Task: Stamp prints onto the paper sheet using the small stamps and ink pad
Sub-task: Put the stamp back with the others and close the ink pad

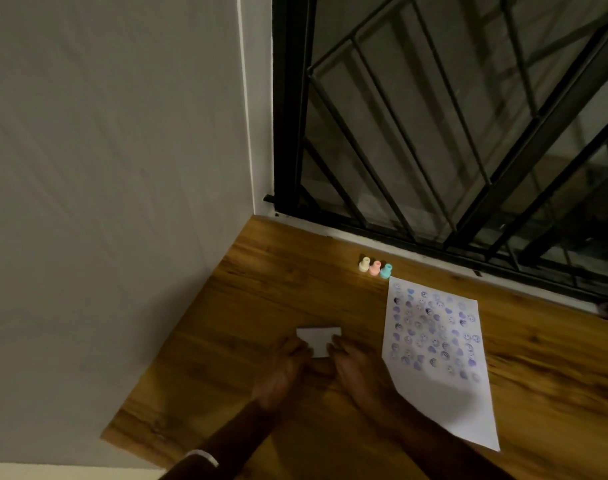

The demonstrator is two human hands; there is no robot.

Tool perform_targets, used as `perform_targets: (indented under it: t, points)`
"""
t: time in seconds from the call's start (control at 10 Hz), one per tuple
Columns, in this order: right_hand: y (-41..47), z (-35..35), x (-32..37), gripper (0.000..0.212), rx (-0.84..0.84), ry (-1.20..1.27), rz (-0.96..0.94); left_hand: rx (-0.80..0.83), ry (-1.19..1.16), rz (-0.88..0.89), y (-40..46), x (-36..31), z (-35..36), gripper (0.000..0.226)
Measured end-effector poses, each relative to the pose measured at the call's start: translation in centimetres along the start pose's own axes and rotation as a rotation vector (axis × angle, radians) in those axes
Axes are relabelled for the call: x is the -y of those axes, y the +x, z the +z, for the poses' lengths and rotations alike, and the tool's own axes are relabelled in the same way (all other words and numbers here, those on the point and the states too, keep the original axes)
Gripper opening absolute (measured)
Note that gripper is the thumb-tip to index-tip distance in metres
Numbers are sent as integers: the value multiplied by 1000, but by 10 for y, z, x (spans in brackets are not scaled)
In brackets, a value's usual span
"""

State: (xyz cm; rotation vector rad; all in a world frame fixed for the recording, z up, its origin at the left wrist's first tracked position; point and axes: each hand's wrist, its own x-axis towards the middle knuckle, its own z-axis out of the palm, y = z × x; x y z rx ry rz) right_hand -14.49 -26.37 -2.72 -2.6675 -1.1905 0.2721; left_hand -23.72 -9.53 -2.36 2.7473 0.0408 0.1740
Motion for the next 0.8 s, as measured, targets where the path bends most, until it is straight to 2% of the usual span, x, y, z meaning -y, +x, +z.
perform_targets:
  t: [0.1, 0.2, 0.3, 0.4, 0.5, 0.6, 0.7, 0.8]
  points:
    - [-2, 0, 3, 63, 102, -66, 44, 81, 49, -62, 3, -2, 1, 39]
    - [-7, -2, 7, 84, 80, -160, 53, 108, 108, -101, 8, 4, 6, 49]
    - [-5, -3, 10, 70, -35, -144, 89, 199, 140, -129, 20, 1, 4, 59]
    - [8, -11, 10, 73, -26, -120, 122, 235, 171, -114, 38, 0, 1, 66]
    - [24, -21, 3, 76, 82, -61, 172, 298, 227, -118, 62, -3, -3, 71]
    - [43, -35, -3, 80, 159, 44, 232, 357, 268, -133, 87, -5, -8, 65]
    - [68, -45, -11, 79, 201, 94, 279, 423, 273, -128, 113, -7, -14, 63]
    - [93, -52, -19, 87, 226, 77, 314, 438, 243, -209, 140, -5, -16, 68]
